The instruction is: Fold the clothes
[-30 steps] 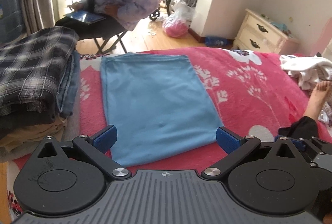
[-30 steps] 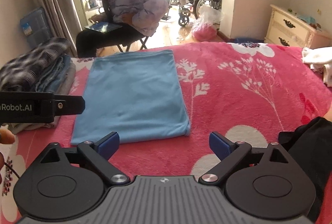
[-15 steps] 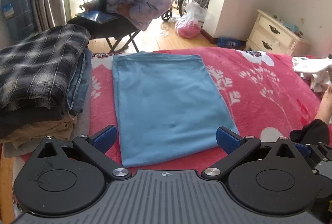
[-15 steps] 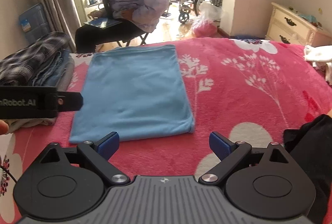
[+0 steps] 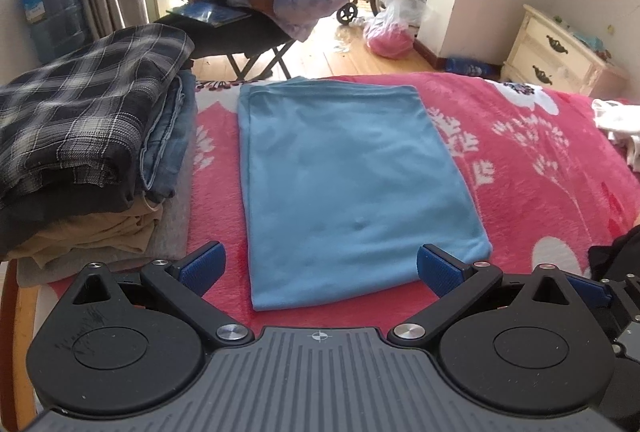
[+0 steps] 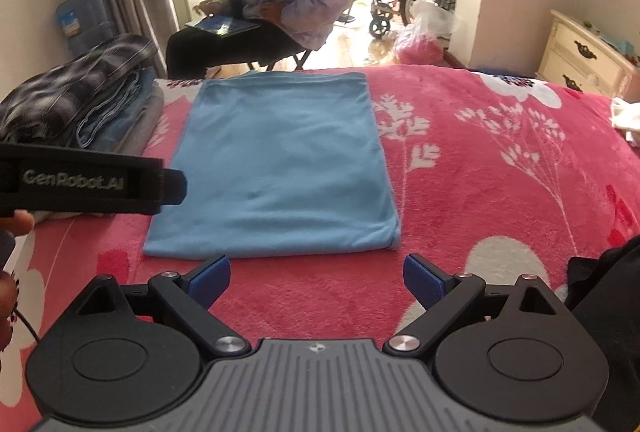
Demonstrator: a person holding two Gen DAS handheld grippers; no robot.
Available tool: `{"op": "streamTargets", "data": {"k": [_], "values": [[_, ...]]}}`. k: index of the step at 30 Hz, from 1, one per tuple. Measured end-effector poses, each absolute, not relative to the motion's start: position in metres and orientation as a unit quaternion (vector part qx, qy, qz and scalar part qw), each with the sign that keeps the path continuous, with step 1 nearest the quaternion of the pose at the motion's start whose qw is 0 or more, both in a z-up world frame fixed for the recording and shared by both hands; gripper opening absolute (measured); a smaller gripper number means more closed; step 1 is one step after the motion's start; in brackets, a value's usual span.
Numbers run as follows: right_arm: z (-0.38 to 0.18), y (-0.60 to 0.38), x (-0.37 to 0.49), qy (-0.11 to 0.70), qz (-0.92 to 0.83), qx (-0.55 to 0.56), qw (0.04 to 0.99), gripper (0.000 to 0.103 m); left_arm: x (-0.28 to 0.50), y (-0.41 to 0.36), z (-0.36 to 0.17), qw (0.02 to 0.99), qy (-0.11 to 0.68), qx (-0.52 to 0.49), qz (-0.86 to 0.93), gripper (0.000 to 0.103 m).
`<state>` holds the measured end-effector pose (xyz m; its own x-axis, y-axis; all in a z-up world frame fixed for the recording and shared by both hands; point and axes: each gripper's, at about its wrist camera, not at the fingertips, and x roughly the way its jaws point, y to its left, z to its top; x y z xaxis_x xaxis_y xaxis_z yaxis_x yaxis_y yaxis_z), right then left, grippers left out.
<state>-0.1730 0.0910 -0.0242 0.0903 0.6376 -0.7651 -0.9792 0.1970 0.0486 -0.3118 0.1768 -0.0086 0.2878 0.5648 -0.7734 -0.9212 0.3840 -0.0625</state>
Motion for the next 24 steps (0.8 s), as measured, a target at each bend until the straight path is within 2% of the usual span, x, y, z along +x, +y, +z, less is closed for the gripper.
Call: {"op": "streamTargets", "data": {"k": [24], "values": [[-0.025, 0.083, -0.146, 0.371, 0.564, -0.238, 0.698, 0.096, -0.295, 0.172, -0.029, 0.747, 0.352, -0.258, 0.502, 0.103]]}}
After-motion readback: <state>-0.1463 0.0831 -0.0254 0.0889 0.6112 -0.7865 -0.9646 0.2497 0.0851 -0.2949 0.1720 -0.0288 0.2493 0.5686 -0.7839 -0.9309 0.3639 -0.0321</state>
